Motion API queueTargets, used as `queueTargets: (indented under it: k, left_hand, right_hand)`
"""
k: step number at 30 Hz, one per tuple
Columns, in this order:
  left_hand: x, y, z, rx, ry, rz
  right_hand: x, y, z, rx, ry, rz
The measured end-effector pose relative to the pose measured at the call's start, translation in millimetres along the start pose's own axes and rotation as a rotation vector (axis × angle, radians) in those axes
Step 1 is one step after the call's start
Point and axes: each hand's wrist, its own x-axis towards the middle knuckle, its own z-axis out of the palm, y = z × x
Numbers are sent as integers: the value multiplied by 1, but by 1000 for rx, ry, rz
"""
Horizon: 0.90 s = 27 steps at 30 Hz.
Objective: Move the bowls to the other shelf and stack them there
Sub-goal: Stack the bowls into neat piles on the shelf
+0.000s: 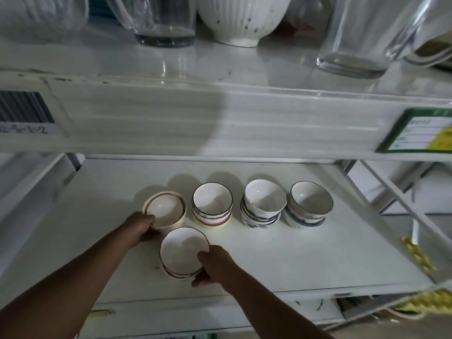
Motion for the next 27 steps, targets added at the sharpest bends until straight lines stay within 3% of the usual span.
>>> queueTargets:
  k: [9, 17, 21, 27]
  left_hand:
    - [-21, 13, -6, -195, 55, 28]
    - [-68, 71, -3, -255, 83, 218]
    - [-94, 102, 20, -183, 35, 295]
    - [-135, 142, 104, 3, -160, 341]
  right_hand:
    - [-17, 20, -67, 17, 78, -11]
    - [-22, 29, -104, 20, 96, -24]
    - [-24, 32, -115, 8, 81, -27]
    - [-25, 35, -129, -18, 73, -18]
